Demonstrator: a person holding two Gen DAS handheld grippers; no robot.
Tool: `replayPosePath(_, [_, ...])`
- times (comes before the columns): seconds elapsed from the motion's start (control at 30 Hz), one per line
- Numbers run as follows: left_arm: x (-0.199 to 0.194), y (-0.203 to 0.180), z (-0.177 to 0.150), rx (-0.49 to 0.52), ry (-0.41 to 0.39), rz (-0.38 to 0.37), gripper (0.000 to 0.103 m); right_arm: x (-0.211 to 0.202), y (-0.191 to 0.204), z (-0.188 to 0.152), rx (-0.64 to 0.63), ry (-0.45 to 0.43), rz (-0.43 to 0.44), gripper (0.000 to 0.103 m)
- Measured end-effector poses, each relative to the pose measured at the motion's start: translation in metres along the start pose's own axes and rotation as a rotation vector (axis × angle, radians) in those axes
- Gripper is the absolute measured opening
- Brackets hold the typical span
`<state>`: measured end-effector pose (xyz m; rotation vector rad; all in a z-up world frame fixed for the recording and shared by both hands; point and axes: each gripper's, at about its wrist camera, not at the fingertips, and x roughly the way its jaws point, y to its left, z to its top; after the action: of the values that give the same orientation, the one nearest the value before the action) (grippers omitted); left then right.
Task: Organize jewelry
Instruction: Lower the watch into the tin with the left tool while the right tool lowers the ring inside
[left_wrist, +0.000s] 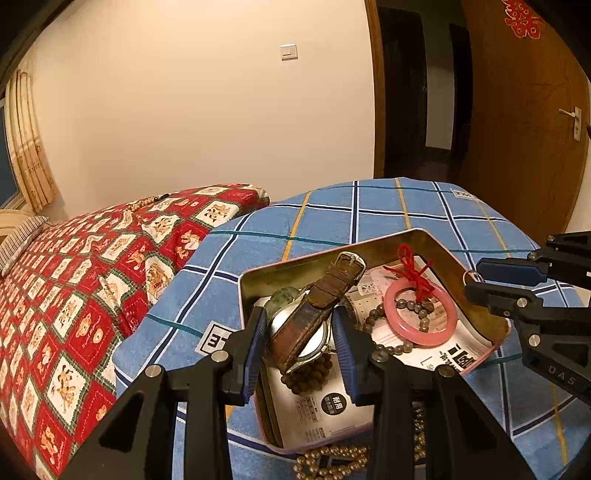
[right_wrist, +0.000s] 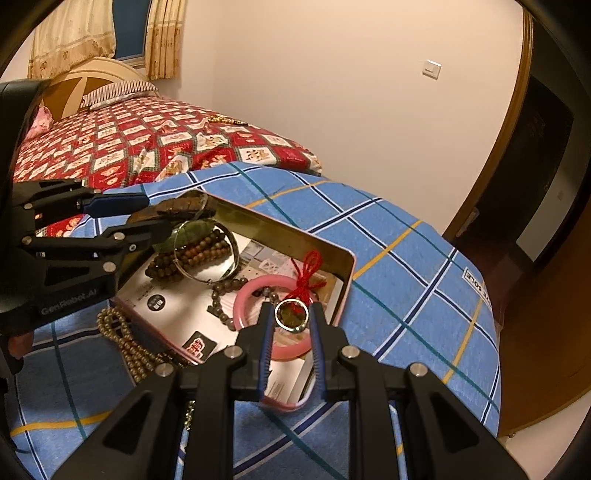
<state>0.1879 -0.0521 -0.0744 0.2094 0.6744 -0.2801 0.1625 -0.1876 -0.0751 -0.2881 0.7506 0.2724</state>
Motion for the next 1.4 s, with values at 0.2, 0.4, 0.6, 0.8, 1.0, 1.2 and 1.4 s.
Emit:
replayPosePath(0.2, [0.006,0.002,0.003,0.004,0.003,0.007,0.037,0.007,-0.001,0.004,-0.008,0.007,-0.002,0.022])
replayPosePath(0.4, [0.012,0.000,0.005,0.018,0.007,0.011,0.037,0.016,-0.003,0.008,-0.023,0.020,-0.009,0.022])
replayPosePath(0.6, [0.019,-0.002,0.004,0.020,0.018,0.009,0.037,0.026,-0.005,0.011,-0.029,0.036,-0.012,0.022])
replayPosePath(0.8, [0.023,-0.002,0.005,0.022,0.025,0.008,0.037,0.033,-0.005,0.012,-0.031,0.049,-0.013,0.022])
replayPosePath(1.0, [0.026,-0.001,0.005,0.023,0.031,0.003,0.037,0.039,-0.004,0.013,-0.038,0.061,-0.015,0.022])
replayPosePath(1.2, [0.028,0.000,0.003,0.026,0.034,0.001,0.037,0.042,-0.001,0.014,-0.048,0.066,-0.020,0.022])
replayPosePath(1.4, [0.028,-0.001,0.003,0.032,0.031,0.003,0.037,0.046,0.000,0.013,-0.050,0.075,-0.021,0.022])
